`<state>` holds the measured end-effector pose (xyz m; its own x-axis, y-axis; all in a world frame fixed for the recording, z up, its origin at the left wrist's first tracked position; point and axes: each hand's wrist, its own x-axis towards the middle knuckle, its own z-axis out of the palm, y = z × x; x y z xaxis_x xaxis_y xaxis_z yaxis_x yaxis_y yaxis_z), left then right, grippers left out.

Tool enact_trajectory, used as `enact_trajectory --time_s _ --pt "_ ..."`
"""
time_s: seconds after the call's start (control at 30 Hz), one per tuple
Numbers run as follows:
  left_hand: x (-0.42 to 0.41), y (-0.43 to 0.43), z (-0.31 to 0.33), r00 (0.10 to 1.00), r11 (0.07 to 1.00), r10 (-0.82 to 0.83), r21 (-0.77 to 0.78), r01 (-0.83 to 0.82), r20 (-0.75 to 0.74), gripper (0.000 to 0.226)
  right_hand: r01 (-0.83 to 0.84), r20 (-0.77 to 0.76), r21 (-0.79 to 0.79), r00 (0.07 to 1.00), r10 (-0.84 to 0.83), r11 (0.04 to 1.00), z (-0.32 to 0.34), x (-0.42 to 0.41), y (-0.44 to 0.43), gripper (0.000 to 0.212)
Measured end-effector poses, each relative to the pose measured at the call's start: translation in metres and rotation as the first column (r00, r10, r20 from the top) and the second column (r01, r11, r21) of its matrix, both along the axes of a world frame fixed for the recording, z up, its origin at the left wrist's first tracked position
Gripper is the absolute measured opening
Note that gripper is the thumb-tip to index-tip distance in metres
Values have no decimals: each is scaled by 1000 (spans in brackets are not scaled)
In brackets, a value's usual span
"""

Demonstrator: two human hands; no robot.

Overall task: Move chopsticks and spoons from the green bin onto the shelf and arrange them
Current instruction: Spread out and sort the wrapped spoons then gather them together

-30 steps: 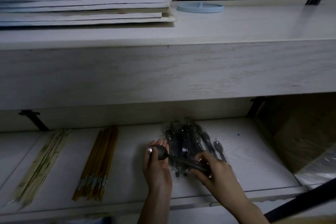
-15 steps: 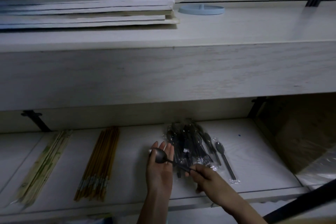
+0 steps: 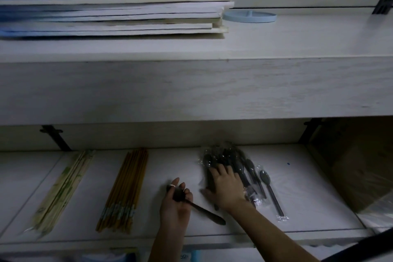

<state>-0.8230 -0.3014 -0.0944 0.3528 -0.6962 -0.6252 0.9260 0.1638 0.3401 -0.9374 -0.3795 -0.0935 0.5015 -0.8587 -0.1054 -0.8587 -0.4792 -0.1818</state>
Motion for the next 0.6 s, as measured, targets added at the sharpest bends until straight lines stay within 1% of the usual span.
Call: enact_trajectory --time_s 0.03,0.07,0.13,0.23,0.3,0.37,0.5,0.53,0.6 --pt "0 0 -1 1000 1000 1 6 -1 3 21 29 -12 -32 999 -29 999 -4 -3 -3 58" --pt "1 0 -1 1000 1000 0 12 0 8 20 63 7 -55 998 -63 996 -7 -8 -7 55" --pt "4 0 -2 1000 1000 -9 23 9 19 19 156 98 -47 984 -150 987 -12 -18 -14 49" --pt "6 1 -5 999 999 -19 32 18 29 19 283 230 0 933 -276 959 -15 -35 -25 46" --pt "5 0 -6 1000 999 -22 23 22 22 20 341 236 -10 914 -329 940 -17 -45 -29 47" --pt "3 -4 -5 1000 1000 -23 20 23 13 19 382 195 -46 910 -367 923 -18 -50 -29 49" --pt "-1 -9 -2 1000 1000 -20 23 20 15 21 324 259 -170 926 -275 930 -21 -48 -27 36" --pt "-2 -10 -1 1000 1000 -21 24 20 13 21 294 233 -156 939 -254 943 -20 -46 -26 36" --pt "-4 -13 1 1000 999 -21 28 21 1 22 249 193 -66 953 -232 966 -22 -43 -26 36"
